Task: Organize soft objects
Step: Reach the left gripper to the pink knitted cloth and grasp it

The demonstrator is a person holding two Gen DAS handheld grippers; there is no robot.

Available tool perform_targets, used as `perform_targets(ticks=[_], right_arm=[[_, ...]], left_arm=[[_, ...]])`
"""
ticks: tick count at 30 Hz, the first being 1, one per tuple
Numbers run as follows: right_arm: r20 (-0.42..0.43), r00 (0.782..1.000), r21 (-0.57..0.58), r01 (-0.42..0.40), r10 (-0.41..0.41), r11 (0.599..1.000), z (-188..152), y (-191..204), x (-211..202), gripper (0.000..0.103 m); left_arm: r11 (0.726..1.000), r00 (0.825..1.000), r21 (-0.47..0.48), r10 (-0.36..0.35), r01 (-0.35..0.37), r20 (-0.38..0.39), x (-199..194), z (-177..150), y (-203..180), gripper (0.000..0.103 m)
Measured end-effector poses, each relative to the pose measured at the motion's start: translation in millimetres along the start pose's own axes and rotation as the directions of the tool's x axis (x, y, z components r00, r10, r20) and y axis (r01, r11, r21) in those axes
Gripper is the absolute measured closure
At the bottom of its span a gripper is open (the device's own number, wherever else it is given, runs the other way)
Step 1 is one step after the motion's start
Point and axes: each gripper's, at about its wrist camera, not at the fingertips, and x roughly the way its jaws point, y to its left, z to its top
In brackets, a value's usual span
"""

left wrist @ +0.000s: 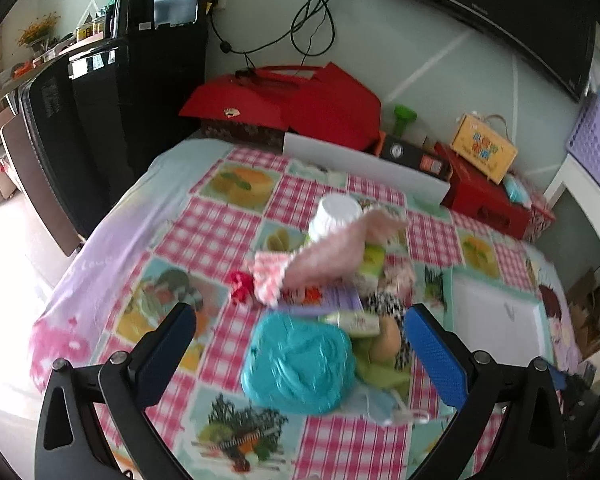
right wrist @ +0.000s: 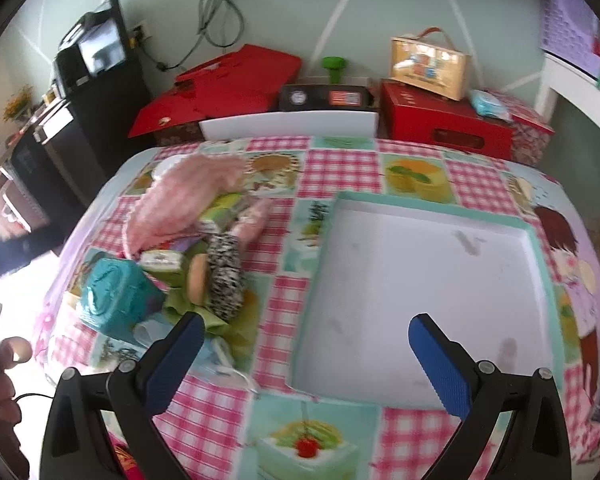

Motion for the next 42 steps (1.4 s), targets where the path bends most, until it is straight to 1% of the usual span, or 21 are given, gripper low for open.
perform_targets(ticks=[2, 5, 6, 8, 10, 14, 16, 18, 19, 23, 24, 27, 30, 31, 32, 34, 36, 38, 39, 41, 42], right_arm=[[-0.010, 1.000, -0.017, -0.022, 0.022, 1.000, 4.8, 8.4, 7.0, 0.000], [-0.026, 0.997, -0.026, -0.070, 0.069, 0.997, 14.2, 18.3, 19.3, 0.000], [-0.036, 0.995, -0.025, -0.098, 0.097, 0.995, 18.0, 21.7, 24.3, 0.002], [-0.052, 0.990, -0.029, -0.129, 0.127, 0.991, 22.4, 28.0, 31.9, 0.009], [-0.082, 0.983, -0.032, -0.168, 0.165, 0.985, 27.0, 34.2, 42.9, 0.017], [-0.129, 0.967, -0.017, -0.225, 0.221, 0.974, 32.2, 42.4, 61.5, 0.024], [-0.156, 0.953, -0.008, -0.263, 0.259, 0.965, 34.4, 45.9, 69.6, 0.037], [-0.181, 0.936, 0.021, -0.305, 0.303, 0.952, 36.0, 47.0, 77.8, 0.044], [-0.190, 0.931, 0.030, -0.312, 0.312, 0.949, 36.5, 47.9, 81.4, 0.048], [-0.216, 0.922, 0.036, -0.320, 0.320, 0.947, 36.8, 52.6, 92.1, 0.057], [-0.224, 0.920, 0.041, -0.321, 0.321, 0.946, 36.6, 53.3, 95.6, 0.062], [-0.243, 0.915, 0.054, -0.317, 0.320, 0.947, 33.9, 53.6, 105.4, 0.063], [-0.254, 0.906, 0.069, -0.333, 0.339, 0.940, 31.3, 54.8, 113.1, 0.074], [-0.255, 0.904, 0.069, -0.336, 0.343, 0.939, 30.9, 55.5, 115.7, 0.075], [-0.256, 0.903, 0.068, -0.339, 0.345, 0.938, 30.7, 56.6, 117.0, 0.075], [-0.258, 0.899, 0.068, -0.348, 0.353, 0.935, 30.4, 56.5, 117.8, 0.084], [-0.263, 0.896, 0.075, -0.352, 0.359, 0.933, 29.5, 56.9, 120.9, 0.084], [-0.265, 0.896, 0.076, -0.350, 0.357, 0.934, 28.8, 57.1, 122.1, 0.084], [-0.266, 0.895, 0.076, -0.351, 0.358, 0.933, 28.8, 57.4, 122.4, 0.084], [-0.265, 0.895, 0.071, -0.352, 0.358, 0.933, 29.5, 58.6, 122.4, 0.084], [-0.264, 0.896, 0.070, -0.352, 0.358, 0.933, 29.8, 58.7, 123.2, 0.084]], left_arm=[[1.000, 1.000, 0.016, -0.010, 0.010, -0.011, 4.2, 7.8, 1.7, 0.000], [0.995, 0.995, 0.100, -0.006, 0.016, -0.098, 21.7, 17.5, -2.0, 0.000], [0.994, 0.993, 0.109, 0.005, 0.008, -0.120, 26.6, 19.4, -1.9, 0.000], [0.991, 0.985, 0.134, 0.028, -0.005, -0.169, 40.0, 23.2, -1.4, 0.000], [0.990, 0.982, 0.141, 0.046, -0.020, -0.185, 48.6, 27.5, 2.2, 0.000], [0.989, 0.976, 0.151, 0.037, -0.004, -0.216, 64.1, 38.8, 9.4, 0.000], [0.986, 0.972, 0.164, 0.039, 0.000, -0.231, 71.4, 42.9, 9.7, 0.000], [0.980, 0.970, 0.197, 0.044, 0.004, -0.240, 78.2, 44.6, 6.2, 0.000], [0.978, 0.969, 0.209, 0.043, 0.009, -0.244, 81.0, 45.0, 4.4, 0.000], [0.973, 0.961, 0.229, 0.028, 0.037, -0.276, 96.1, 45.4, -1.2, 0.000], [0.970, 0.960, 0.238, 0.032, 0.037, -0.279, 99.6, 45.5, -3.2, 0.000], [0.964, 0.955, 0.262, 0.037, 0.044, -0.296, 111.3, 45.7, -8.2, 0.000], [0.959, 0.947, 0.279, 0.042, 0.051, -0.319, 124.1, 45.5, -12.7, 0.001], [0.957, 0.945, 0.287, 0.046, 0.052, -0.324, 127.5, 45.4, -13.7, 0.003], [0.953, 0.943, 0.297, 0.051, 0.051, -0.327, 130.9, 45.1, -14.9, 0.008], [0.947, 0.939, 0.316, 0.059, 0.054, -0.338, 136.3, 44.9, -17.5, 0.015], [0.944, 0.936, 0.324, 0.058, 0.062, -0.348, 140.7, 45.0, -19.5, 0.021], [0.942, 0.933, 0.327, 0.053, 0.072, -0.357, 144.8, 44.2, -21.4, 0.035], [0.941, 0.928, 0.328, 0.052, 0.078, -0.368, 148.8, 43.3, -23.2, 0.039], [0.943, 0.921, 0.322, 0.045, 0.090, -0.388, 155.2, 40.7, -24.6, 0.059], [0.945, 0.916, 0.311, 0.037, 0.097, -0.400, 158.5, 39.6, -24.6, 0.064]])
